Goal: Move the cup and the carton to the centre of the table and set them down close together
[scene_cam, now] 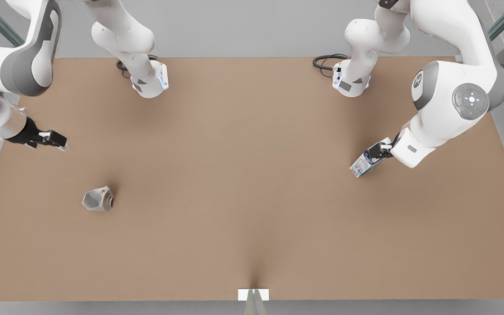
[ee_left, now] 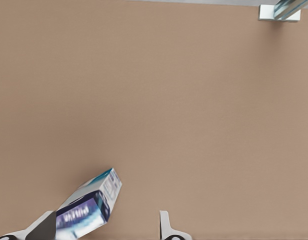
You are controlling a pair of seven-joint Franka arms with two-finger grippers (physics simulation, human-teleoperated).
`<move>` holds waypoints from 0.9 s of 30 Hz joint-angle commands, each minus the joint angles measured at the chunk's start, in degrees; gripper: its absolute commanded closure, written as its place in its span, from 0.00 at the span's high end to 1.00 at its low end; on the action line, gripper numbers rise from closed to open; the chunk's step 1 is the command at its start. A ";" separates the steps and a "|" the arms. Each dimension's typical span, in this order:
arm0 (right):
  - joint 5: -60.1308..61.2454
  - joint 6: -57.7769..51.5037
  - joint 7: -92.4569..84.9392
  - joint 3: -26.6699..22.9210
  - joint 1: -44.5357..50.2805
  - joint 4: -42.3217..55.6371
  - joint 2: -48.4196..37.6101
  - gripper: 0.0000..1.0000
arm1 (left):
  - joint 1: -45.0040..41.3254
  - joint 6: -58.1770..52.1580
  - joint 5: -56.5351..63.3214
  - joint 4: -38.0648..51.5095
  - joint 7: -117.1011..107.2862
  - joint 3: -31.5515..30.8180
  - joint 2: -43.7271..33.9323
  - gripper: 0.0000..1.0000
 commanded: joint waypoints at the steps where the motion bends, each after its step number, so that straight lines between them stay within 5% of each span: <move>1: -0.05 0.00 0.05 0.02 3.38 0.00 -0.01 1.00 | 0.34 0.00 0.05 0.00 0.09 0.01 0.02 1.00; 8: 0.21 -0.01 0.75 0.90 4.96 -4.56 7.99 1.00 | 0.52 -0.09 0.13 0.00 0.00 -0.70 0.37 1.00; 13: -1.98 15.55 2.42 0.37 1.88 -9.05 16.43 1.00 | 0.52 -0.18 0.13 0.00 0.00 -0.87 0.37 1.00; 20: -1.81 23.29 5.32 0.29 1.88 -8.70 23.28 1.00 | 0.52 -0.26 0.13 0.00 0.09 -0.87 0.45 1.00; 27: -1.98 23.29 5.24 0.11 -0.49 -8.70 23.55 1.00 | 0.52 -0.88 0.13 0.00 0.09 -0.87 0.46 1.00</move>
